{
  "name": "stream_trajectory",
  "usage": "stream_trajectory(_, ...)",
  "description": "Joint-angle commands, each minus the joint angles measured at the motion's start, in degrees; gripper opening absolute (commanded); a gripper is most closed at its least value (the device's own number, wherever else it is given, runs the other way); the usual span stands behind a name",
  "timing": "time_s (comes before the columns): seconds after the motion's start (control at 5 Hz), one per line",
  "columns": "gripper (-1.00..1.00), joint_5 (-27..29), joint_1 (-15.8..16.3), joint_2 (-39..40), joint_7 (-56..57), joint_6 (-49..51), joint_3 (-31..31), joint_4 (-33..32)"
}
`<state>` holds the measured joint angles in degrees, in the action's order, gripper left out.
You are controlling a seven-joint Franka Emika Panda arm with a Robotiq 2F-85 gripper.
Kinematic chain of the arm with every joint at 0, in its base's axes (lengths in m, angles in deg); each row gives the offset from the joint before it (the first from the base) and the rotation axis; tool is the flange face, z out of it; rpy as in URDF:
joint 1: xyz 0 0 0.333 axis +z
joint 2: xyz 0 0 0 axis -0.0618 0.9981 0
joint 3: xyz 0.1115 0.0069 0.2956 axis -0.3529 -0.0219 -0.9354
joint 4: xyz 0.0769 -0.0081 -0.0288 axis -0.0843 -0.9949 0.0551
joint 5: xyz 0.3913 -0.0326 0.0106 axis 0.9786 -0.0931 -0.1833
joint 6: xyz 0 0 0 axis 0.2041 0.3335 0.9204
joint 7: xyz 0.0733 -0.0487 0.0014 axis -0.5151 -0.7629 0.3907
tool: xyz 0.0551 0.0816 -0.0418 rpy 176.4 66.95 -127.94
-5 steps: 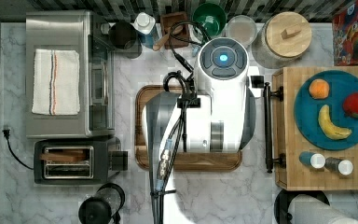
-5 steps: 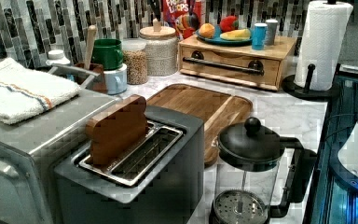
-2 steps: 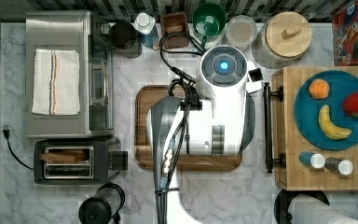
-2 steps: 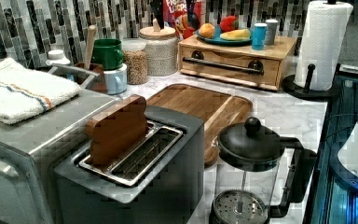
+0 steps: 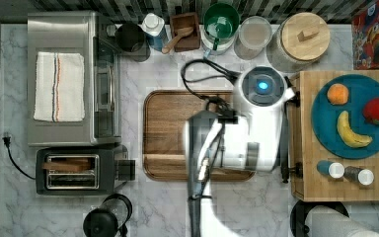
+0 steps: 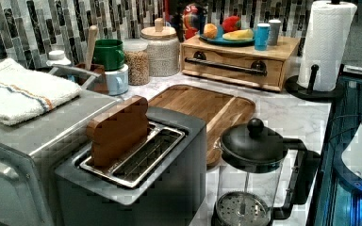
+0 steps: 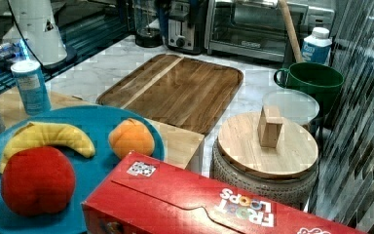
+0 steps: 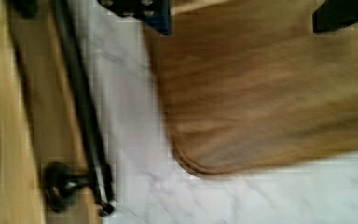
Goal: Open the drawer.
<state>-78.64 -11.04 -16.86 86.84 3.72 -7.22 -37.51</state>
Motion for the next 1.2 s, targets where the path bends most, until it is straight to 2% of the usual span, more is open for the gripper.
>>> stream_trajectory(0.2,1.0,-0.53,-4.46,-0.38,14.45,-1.89,4.21,0.78)
stream_trajectory(0.6,1.0,-1.86,-5.7,-0.7,11.36,-7.2,2.5,-3.29)
stream_trajectory(0.8,1.0,-0.45,-6.32,-0.1,12.51,-12.53,2.67,-5.78)
stream_trajectory(1.2,1.0,0.76,-7.29,4.27,14.77,-17.18,3.11,-5.62)
